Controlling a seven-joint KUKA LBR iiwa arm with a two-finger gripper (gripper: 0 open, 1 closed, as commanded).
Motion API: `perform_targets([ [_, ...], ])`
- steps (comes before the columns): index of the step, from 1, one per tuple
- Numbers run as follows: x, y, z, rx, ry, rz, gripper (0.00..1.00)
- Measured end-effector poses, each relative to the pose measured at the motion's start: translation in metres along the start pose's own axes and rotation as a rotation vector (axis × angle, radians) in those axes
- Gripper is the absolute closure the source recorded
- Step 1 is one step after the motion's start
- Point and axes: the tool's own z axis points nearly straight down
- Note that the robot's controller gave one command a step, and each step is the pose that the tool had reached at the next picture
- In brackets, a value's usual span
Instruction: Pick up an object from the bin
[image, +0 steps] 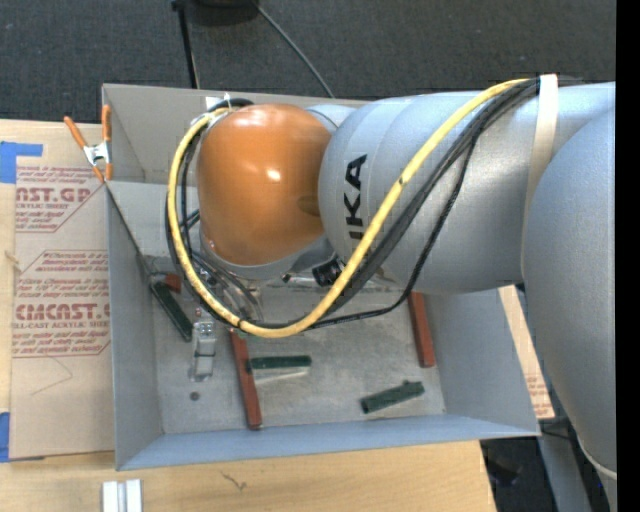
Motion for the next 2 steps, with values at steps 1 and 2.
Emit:
perform_targets([
  [1,-0.001,-0.001,-0.003,-0.001,-0.004,0.001,0.00],
  [2,0.006,-0.017,0.032,-0.001,-0.010,-0.073,0.00],
])
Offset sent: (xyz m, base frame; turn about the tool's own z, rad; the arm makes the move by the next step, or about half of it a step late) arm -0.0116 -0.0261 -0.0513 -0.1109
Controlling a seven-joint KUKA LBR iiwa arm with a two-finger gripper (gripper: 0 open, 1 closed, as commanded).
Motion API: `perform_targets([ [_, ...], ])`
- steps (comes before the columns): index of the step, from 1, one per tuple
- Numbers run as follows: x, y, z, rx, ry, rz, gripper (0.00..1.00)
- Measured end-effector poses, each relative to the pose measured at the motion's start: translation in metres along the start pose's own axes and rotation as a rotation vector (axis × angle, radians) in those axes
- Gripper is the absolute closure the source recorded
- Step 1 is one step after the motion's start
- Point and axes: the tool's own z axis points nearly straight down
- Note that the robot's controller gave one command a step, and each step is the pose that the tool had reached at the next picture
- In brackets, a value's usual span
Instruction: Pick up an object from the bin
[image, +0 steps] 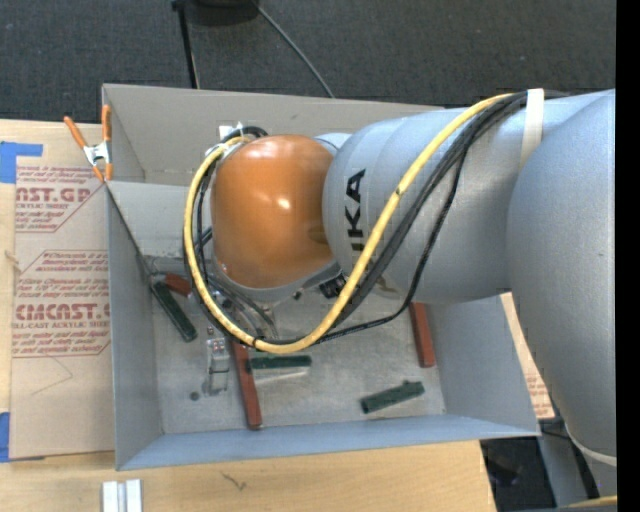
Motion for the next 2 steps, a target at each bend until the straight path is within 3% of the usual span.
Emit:
perform_targets([
  [1,-0.019,-0.009,0.071,-0.002,-0.003,0.129,0.00],
  [2,-0.034,-0.026,0.123,0.000,0.001,0.114,0.00],
])
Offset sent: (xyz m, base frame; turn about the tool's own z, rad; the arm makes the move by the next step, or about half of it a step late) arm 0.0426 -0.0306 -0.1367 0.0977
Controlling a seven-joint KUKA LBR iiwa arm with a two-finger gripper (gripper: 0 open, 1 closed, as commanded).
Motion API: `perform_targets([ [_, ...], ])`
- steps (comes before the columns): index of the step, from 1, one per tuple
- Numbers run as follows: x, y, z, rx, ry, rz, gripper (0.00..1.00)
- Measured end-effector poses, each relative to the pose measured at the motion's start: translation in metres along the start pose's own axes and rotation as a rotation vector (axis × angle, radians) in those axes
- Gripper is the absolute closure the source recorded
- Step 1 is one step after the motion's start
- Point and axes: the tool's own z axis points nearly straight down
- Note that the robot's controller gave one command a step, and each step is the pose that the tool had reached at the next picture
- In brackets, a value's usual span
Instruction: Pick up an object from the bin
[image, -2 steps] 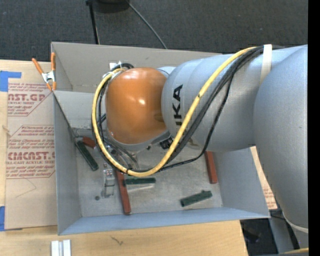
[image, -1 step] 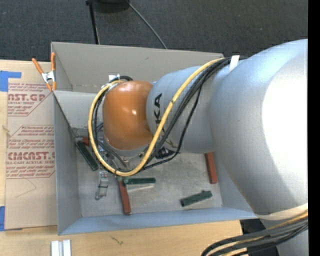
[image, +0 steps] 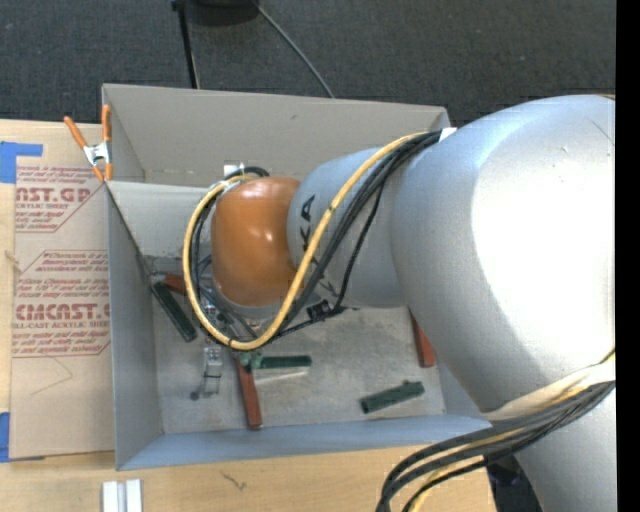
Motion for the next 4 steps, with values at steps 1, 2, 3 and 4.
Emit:
perform_targets([
  [1,-0.026,-0.062,0.006,0.000,0.002,-0.095,0.00],
  [2,-0.038,-0.078,0.008,0.004,0.001,-0.031,0.00],
  [3,-0.054,-0.112,0.004,-0.002,-0.005,-0.160,1.00],
  [4,-0.054,-0.111,0.005,-0.002,-0.005,-0.160,1.00],
])
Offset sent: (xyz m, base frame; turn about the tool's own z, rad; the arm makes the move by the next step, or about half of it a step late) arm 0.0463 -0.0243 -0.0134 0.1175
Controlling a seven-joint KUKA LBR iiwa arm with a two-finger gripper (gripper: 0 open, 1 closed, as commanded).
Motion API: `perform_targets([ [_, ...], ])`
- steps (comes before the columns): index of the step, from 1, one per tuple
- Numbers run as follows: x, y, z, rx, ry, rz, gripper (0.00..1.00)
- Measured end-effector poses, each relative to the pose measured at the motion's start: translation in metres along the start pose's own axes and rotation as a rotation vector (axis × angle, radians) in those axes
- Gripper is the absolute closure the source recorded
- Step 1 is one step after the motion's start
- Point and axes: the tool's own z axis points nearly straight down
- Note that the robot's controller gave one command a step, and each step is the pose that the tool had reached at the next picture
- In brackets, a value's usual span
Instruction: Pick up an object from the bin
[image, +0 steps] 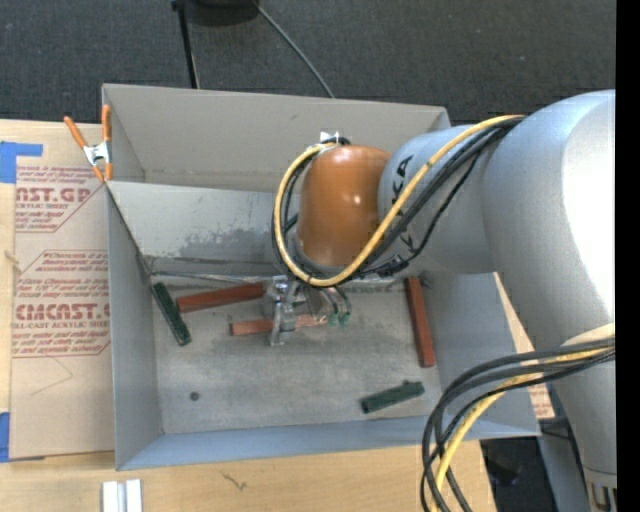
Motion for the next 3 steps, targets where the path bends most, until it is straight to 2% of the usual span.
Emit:
perform_targets([
  [1,0.026,0.004,-0.049,0.001,0.014,0.004,1.00],
  [3,0.028,0.015,-0.165,0.002,0.006,0.052,1.00],
])
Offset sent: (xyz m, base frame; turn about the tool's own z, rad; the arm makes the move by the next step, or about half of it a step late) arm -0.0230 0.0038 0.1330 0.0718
